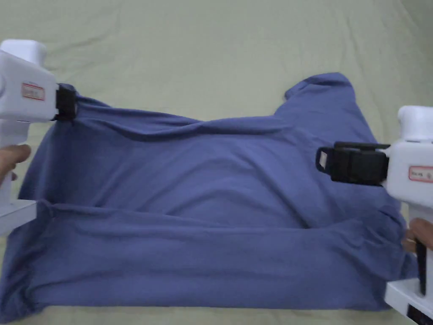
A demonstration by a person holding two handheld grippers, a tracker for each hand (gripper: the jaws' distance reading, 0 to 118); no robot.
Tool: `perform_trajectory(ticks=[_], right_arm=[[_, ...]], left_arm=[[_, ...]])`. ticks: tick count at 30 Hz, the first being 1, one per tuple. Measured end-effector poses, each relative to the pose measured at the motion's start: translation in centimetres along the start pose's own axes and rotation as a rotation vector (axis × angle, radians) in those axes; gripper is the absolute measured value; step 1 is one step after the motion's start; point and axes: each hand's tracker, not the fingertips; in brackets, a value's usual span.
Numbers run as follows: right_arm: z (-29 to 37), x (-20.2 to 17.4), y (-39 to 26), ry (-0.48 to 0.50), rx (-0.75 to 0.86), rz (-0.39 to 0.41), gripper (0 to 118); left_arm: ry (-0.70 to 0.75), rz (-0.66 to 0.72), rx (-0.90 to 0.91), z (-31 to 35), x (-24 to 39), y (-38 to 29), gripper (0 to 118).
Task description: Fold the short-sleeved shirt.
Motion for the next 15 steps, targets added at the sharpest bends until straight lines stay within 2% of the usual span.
perform_trajectory(ticks=[2,5,11,13,15], right_arm=[[-0.9,2.0,2.5,-0.012,0.076,-0.085,118],[-5.8,5.5,6.9,-0.094,-0.024,-0.127,118],[-16.4,9.4,9.3,-0.27,-0.311,-0.132,118],[-17.6,9.5,8.6,-0.286,-0.346,-0.123,107],[-17.0,8.9,8.9,-0.283,-0.319,-0.11,106]], left_arm=[[-0.004,0.002,0.023,1.8,0.2,-0.1,3],[-0.005,0.005,0.04,3.2,0.4,-0.4,3],[-0.023,0.06,0.014,2.2,-0.2,-0.8,3],[-0.023,0.067,0.006,1.7,-0.3,-0.8,3],[-0.023,0.066,-0.004,1.2,-0.3,-0.7,3]])
